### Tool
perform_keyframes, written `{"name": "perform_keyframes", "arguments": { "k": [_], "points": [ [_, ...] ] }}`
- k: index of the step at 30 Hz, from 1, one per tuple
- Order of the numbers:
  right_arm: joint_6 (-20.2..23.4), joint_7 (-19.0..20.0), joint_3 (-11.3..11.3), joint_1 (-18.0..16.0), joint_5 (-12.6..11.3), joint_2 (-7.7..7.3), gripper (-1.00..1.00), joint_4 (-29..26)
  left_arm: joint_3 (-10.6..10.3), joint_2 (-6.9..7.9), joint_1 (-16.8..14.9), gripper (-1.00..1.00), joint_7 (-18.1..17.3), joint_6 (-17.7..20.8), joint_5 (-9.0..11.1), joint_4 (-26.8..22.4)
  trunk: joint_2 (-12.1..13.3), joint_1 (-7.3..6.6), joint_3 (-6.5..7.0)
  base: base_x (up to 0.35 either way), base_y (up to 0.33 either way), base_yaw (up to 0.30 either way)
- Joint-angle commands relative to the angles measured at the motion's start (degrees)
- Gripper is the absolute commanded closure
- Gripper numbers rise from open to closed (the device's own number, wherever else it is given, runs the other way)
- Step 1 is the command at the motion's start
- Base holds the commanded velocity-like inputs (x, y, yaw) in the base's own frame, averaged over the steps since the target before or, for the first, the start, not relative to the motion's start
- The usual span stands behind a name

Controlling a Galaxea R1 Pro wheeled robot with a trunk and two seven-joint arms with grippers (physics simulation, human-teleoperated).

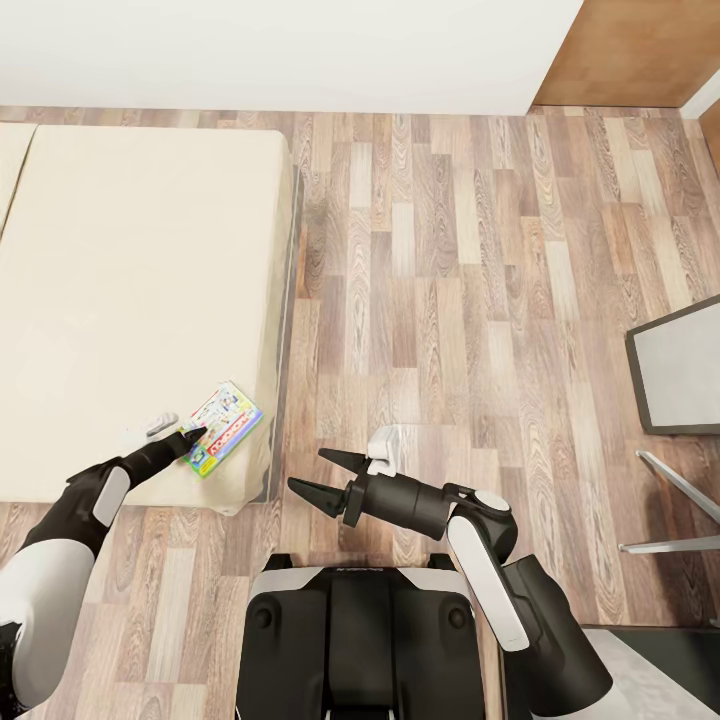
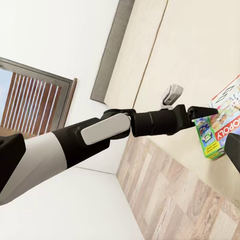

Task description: Put all the toys in the child's room - the three board games (two on the bed and one on the table), the two jigsaw puzzles on the table, and the tennis ball on the table - inside the toy box on the table in the child's room.

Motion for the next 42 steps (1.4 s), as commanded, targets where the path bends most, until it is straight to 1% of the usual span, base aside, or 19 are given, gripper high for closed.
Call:
{"name": "perform_keyframes", "arguments": {
  "k": [1, 6, 9, 12, 17, 21, 42],
  "points": [
    [0.4, 0.0, 0.0, 0.0, -0.4, 0.01, -1.00, 0.0, 0.2, -0.02, 0.0, -1.00, -0.2, 0.5, 0.4, 0.0, -0.1, 0.03, -0.06, 0.000, 0.000, 0.000],
    [0.4, 0.0, 0.0, 0.0, -0.4, 0.03, -1.00, 0.0, 0.2, -0.10, -0.1, -1.00, -0.1, 0.6, 0.4, -0.1, -0.1, 0.03, -0.06, 0.000, 0.000, 0.000],
    [0.4, 0.0, 0.0, 0.0, -0.4, 0.04, -1.00, 0.0, 0.1, -0.55, -0.2, -1.00, -0.1, 0.6, 0.4, -0.1, -0.1, 0.03, -0.06, 0.000, 0.000, 0.000],
    [0.4, 0.0, 0.0, 0.0, -0.4, 0.04, -1.00, 0.0, -0.5, -1.03, -0.2, -1.00, -0.1, 0.6, 0.4, -0.2, -0.1, 0.03, -0.06, 0.000, 0.000, 0.000],
    [0.4, 0.0, 0.0, 0.0, -0.4, 0.04, -1.00, 0.0, -1.7, -1.22, -0.2, -1.00, -0.1, 0.6, 0.4, -0.3, -0.1, 0.03, -0.06, 0.000, 0.000, 0.000],
    [0.4, 0.0, 0.0, 0.0, -0.4, 0.03, -1.00, 0.0, -2.0, -1.26, -0.2, -1.00, -0.1, 0.9, 0.4, -0.9, -0.1, 0.03, -0.06, 0.000, 0.000, 0.000],
    [0.4, 0.0, 0.0, 0.0, -0.4, -0.02, -1.00, 0.0, -2.3, -1.29, -0.2, -1.00, 0.1, 1.1, 0.4, -1.4, -0.1, 0.03, -0.06, 0.000, 0.000, 0.000]
  ]
}}
